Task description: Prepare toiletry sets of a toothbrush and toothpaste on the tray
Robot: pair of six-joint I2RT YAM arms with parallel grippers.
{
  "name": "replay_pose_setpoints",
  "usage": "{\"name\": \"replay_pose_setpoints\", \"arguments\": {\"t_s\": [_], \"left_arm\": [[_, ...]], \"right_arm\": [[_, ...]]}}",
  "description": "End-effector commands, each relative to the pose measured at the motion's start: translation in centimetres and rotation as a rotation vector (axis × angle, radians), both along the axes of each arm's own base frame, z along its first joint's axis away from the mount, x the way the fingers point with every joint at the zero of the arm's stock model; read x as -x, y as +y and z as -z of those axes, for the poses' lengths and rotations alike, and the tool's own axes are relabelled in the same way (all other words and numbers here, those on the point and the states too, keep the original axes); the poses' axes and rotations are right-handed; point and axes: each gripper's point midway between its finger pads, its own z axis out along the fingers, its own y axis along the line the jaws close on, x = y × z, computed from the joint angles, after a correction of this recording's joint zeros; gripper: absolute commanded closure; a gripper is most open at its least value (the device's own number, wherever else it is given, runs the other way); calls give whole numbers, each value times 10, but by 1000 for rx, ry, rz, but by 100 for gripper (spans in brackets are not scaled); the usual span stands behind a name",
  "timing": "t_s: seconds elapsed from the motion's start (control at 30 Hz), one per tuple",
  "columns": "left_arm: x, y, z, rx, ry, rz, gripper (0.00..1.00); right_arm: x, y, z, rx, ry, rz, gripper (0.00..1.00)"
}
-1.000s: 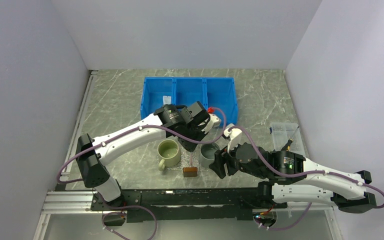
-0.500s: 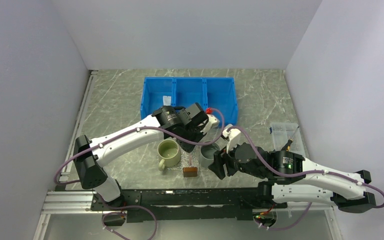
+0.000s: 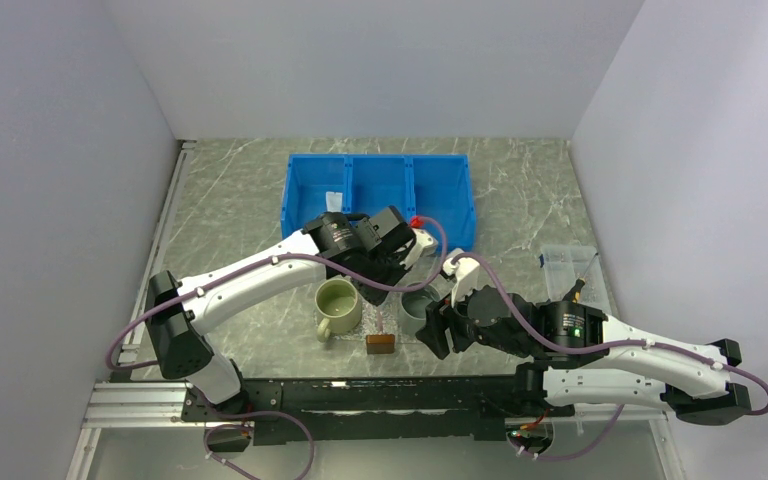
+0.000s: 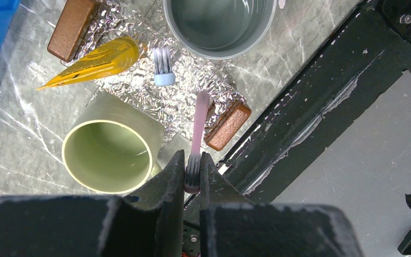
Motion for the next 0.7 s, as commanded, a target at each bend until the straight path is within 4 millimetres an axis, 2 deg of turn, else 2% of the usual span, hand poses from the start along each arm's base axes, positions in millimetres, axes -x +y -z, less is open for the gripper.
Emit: {"name": "replay_pose_setpoints", "arguments": {"t_s": [0.0, 0.27, 0.67], "left_arm": [[1, 0, -4, 8, -23, 12, 100], [-3, 0, 2, -15, -27, 8, 100], [-11, 1, 5, -50, -50, 2, 79]], "right_arm": [[-1, 6, -9, -37, -10, -3, 35], [-1, 5, -8, -36, -10, -1, 35], [-2, 4, -6, -34, -10, 5, 34]]}}
